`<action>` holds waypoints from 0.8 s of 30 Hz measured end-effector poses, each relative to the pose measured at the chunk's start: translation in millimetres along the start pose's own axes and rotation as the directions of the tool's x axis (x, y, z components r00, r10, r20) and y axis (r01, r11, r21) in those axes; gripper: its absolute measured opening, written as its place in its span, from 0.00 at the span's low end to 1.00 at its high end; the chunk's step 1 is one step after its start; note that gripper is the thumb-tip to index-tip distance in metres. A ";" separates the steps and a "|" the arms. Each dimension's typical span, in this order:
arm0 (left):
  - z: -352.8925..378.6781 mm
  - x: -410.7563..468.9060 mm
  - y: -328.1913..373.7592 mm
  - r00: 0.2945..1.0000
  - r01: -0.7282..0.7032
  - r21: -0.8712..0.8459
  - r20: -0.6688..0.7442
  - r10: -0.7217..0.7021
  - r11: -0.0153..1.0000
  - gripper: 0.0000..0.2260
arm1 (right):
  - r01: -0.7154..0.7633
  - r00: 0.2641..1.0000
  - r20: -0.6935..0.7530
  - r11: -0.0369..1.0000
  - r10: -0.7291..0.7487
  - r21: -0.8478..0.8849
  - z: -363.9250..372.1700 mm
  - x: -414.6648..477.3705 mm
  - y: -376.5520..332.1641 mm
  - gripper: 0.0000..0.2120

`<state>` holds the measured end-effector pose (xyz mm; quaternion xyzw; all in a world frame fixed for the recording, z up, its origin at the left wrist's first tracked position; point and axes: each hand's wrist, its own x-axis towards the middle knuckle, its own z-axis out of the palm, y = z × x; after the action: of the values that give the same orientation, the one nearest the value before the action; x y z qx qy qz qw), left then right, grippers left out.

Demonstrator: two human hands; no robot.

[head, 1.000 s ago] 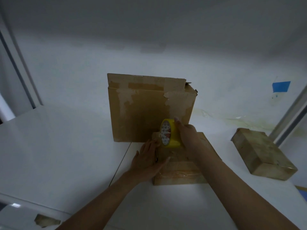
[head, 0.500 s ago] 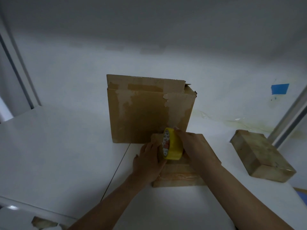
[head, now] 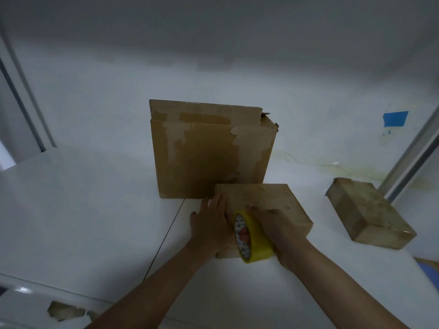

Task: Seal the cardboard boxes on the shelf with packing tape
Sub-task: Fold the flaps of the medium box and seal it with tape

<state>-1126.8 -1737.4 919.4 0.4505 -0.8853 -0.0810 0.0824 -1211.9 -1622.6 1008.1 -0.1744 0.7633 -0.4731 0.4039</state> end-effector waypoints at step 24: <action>17.4 -5.5 -11.3 0.982 -0.069 -0.797 -0.161 -0.101 0.600 0.19 | -0.053 0.926 0.377 0.990 -0.001 0.132 -12.1 -22.7 32.6 0.12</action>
<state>-1118.6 -1738.3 899.6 0.3794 -0.7393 -0.4258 0.3581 -1203.6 -1584.8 992.9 -0.2230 0.6391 -0.4778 0.5600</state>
